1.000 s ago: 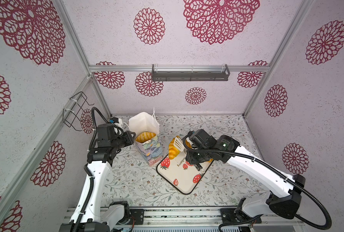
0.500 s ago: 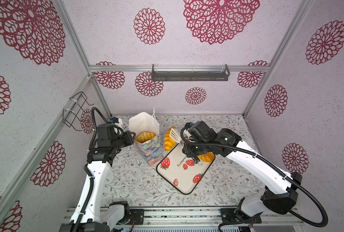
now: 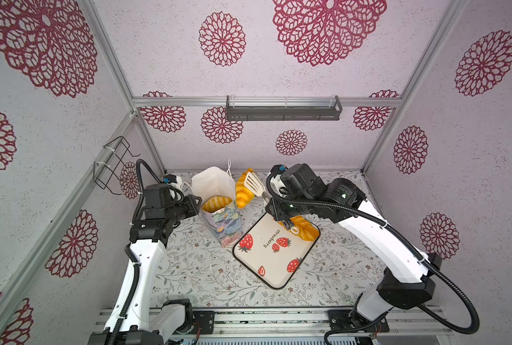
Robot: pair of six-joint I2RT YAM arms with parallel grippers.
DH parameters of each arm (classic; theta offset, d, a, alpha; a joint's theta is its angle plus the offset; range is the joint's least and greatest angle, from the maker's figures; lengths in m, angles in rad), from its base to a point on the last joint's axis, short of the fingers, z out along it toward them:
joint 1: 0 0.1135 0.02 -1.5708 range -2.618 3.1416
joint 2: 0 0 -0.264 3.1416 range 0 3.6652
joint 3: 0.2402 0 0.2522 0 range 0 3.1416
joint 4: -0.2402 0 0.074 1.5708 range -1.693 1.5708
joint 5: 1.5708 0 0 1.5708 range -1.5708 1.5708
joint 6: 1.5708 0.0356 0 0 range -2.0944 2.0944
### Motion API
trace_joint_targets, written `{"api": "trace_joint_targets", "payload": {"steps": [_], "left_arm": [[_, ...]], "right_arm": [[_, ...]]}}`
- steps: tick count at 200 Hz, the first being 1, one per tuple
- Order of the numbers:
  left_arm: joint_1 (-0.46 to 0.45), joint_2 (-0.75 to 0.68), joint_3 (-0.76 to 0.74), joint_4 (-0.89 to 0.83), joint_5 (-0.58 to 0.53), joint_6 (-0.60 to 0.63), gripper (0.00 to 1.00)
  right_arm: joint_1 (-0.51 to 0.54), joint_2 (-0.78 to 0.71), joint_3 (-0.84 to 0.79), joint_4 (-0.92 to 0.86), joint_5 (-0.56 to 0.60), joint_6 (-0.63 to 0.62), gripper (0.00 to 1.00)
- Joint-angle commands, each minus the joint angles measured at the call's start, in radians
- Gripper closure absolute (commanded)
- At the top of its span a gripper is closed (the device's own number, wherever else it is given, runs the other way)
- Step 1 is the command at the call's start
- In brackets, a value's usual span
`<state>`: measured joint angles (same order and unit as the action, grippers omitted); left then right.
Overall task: Place the fake bread into the paper bag
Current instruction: 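Carry the croissant in the tongs over the bag opening, then lower the croissant into the bag and open the tongs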
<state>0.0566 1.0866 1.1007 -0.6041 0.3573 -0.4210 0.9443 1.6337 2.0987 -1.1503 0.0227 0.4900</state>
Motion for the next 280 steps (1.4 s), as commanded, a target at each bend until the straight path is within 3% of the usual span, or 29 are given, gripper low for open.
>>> {"api": "trace_joint_targets", "payload": {"steps": [1, 112, 280], "left_arm": [[-0.008, -0.007, 0.028, 0.012, 0.005, 0.015, 0.71], [-0.009, -0.01, 0.03, 0.007, -0.012, 0.019, 0.8], [-0.009, -0.014, 0.03, 0.007, -0.009, 0.02, 0.84]], "right_arm": [[0.014, 0.012, 0.096, 0.01, 0.006, -0.037, 0.81], [0.054, 0.171, 0.326, 0.019, -0.068, -0.08, 0.81], [-0.004, 0.28, 0.367, 0.067, -0.144, -0.105, 0.79]]}}
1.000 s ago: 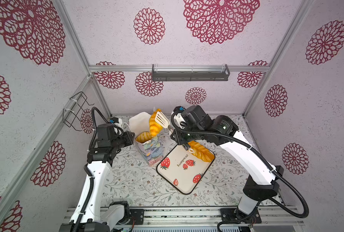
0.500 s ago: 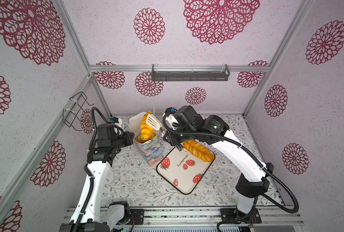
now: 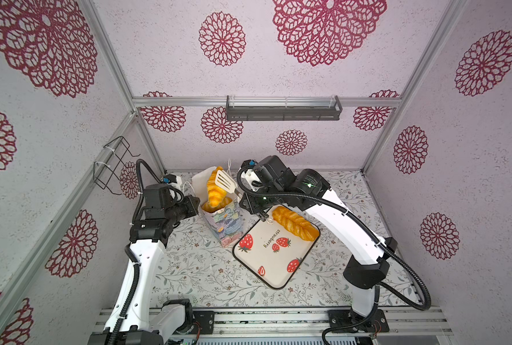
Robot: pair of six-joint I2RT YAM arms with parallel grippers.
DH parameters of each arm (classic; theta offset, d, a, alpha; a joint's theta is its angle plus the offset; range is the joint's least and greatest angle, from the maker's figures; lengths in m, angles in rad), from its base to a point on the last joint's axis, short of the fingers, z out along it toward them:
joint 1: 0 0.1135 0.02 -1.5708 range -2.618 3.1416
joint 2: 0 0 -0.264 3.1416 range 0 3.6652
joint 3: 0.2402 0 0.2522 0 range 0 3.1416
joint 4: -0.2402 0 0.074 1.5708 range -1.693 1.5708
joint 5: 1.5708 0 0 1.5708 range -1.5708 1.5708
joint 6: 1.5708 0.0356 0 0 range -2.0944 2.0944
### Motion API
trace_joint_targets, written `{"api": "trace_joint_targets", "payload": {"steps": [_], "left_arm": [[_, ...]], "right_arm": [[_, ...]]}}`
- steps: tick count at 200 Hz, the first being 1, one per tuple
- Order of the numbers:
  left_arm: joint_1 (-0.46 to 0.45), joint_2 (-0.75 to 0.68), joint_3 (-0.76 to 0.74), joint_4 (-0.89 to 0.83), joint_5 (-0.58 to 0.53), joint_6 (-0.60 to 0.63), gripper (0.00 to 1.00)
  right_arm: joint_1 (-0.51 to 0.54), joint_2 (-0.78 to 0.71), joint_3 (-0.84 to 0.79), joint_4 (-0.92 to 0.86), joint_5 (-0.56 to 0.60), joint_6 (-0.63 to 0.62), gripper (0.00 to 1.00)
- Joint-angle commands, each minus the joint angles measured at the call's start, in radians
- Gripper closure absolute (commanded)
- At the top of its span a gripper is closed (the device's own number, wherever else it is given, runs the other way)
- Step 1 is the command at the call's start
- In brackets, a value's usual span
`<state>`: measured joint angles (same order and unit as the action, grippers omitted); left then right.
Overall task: Place the fake bread into the paper bag
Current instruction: 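Lower the croissant into the bag and open the tongs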
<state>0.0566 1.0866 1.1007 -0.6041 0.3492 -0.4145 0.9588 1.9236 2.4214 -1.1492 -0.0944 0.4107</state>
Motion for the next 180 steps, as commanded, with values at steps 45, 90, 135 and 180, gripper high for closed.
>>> {"api": "trace_joint_targets", "payload": {"steps": [45, 90, 135, 180], "left_arm": [[-0.009, -0.011, 0.03, 0.008, 0.005, 0.011, 0.84], [-0.009, -0.012, 0.03, 0.009, 0.008, 0.01, 0.83], [-0.009, -0.013, 0.03, 0.009, 0.005, 0.01, 0.81], [-0.009, -0.012, 0.03, 0.009, 0.005, 0.01, 0.8]], "right_arm": [[-0.026, 0.022, 0.044, 0.074, -0.046, -0.03, 0.79], [-0.028, 0.051, 0.042, 0.081, -0.056, -0.033, 0.79], [-0.028, 0.066, 0.042, 0.084, -0.067, -0.033, 0.78], [-0.028, 0.072, 0.039, 0.083, -0.071, -0.034, 0.68]]}}
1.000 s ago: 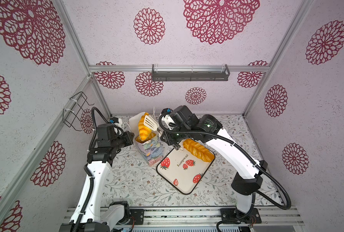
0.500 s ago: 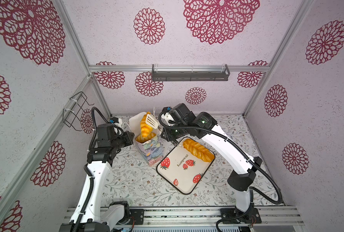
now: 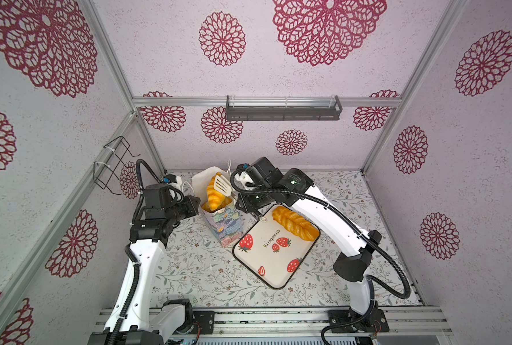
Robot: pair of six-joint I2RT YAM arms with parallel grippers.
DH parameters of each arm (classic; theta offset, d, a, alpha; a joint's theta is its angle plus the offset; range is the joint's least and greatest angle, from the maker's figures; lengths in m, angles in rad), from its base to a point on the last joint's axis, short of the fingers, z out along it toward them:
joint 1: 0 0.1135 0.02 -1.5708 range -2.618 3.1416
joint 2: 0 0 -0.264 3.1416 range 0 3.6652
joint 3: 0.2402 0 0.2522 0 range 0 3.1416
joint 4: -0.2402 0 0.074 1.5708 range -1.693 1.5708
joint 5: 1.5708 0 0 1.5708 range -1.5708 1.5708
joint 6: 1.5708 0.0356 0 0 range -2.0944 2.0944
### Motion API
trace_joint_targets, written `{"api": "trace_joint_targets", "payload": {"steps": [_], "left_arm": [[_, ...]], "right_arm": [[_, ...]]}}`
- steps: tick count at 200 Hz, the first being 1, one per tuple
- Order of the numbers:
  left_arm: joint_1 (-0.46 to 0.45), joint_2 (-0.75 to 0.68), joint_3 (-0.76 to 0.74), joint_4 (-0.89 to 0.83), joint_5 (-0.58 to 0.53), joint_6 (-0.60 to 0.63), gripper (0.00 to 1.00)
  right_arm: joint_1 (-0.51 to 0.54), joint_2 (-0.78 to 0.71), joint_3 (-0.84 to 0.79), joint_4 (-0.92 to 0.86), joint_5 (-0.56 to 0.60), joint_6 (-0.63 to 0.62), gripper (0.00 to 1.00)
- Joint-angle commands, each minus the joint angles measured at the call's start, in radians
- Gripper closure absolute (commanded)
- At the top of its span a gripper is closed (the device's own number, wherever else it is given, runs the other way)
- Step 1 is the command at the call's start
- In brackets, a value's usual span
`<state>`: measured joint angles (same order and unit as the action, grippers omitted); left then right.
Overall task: Place the fake bread into the paper bag
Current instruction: 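Lower the croissant into the bag and open the tongs, then withdraw the open tongs from the bag toward the braided pastry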
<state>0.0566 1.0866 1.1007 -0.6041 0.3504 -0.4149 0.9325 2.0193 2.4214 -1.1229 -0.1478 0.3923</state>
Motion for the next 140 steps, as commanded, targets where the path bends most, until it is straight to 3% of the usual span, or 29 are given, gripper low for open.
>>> {"api": "trace_joint_targets", "payload": {"steps": [1, 47, 140], "left_arm": [[-0.009, -0.012, 0.03, 0.009, 0.004, 0.01, 0.79], [-0.008, -0.012, 0.03, 0.008, 0.001, 0.013, 0.77], [-0.009, -0.012, 0.03, 0.006, -0.002, 0.011, 0.76]], "right_arm": [[-0.001, -0.023, 0.039, 0.057, -0.018, -0.016, 0.67], [-0.001, -0.029, 0.04, 0.058, -0.019, -0.02, 0.56], [-0.002, -0.125, 0.039, 0.025, 0.037, -0.026, 0.54]]}}
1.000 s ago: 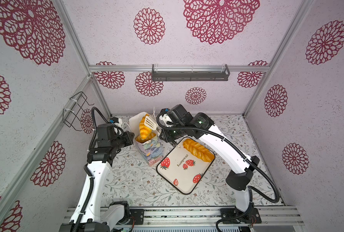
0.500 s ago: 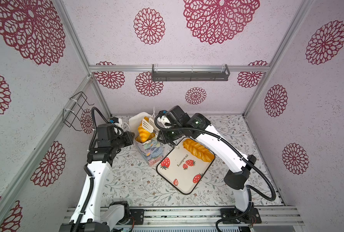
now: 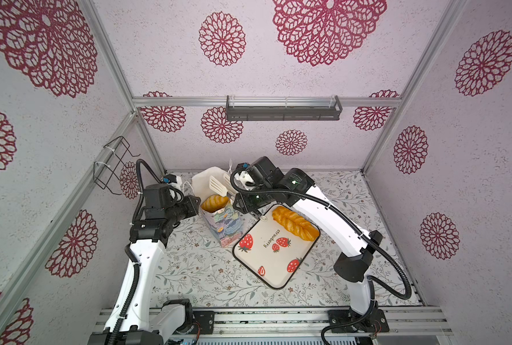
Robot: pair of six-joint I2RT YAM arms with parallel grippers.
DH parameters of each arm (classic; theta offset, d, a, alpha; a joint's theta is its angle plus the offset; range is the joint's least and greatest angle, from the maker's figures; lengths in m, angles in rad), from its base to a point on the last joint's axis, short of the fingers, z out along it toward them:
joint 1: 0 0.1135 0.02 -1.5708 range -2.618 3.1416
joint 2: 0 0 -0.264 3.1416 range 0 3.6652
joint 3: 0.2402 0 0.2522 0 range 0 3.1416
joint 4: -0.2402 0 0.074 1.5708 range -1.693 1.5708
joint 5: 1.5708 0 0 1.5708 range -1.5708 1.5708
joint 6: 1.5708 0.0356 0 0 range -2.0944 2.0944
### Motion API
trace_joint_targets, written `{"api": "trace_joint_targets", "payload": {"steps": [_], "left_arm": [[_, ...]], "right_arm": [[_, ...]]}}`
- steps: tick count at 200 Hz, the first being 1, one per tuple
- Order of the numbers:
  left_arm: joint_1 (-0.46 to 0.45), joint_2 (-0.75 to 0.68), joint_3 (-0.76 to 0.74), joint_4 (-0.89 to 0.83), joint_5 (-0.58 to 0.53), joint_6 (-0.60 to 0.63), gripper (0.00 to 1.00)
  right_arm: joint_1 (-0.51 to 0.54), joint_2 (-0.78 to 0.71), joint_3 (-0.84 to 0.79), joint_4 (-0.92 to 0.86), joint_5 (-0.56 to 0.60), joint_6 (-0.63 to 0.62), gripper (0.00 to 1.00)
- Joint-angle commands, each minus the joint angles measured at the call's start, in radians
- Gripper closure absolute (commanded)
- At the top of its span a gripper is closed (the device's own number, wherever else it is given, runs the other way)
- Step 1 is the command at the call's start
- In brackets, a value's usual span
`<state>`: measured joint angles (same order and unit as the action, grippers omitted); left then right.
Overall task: Place the fake bread into the paper bag
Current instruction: 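Withdraw the open tongs from the bag toward the braided pastry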
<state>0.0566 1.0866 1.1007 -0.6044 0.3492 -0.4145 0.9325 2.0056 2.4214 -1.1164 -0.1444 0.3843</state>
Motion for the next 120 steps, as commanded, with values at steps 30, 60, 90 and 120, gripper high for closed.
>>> {"api": "trace_joint_targets", "payload": {"steps": [30, 60, 90, 120], "left_arm": [[-0.009, -0.016, 0.03, 0.005, -0.003, 0.011, 0.75], [-0.009, -0.017, 0.03, 0.005, -0.008, 0.013, 0.75], [-0.009, -0.017, 0.03, 0.006, -0.005, 0.012, 0.73], [-0.011, -0.016, 0.03, 0.006, -0.004, 0.013, 0.71]], "right_arm": [[-0.002, -0.164, 0.038, 0.001, 0.081, -0.023, 0.54], [-0.003, -0.23, -0.005, -0.019, 0.144, -0.04, 0.54], [-0.013, -0.315, -0.09, -0.019, 0.201, -0.049, 0.54], [-0.041, -0.412, -0.222, -0.009, 0.253, -0.054, 0.54]]}}
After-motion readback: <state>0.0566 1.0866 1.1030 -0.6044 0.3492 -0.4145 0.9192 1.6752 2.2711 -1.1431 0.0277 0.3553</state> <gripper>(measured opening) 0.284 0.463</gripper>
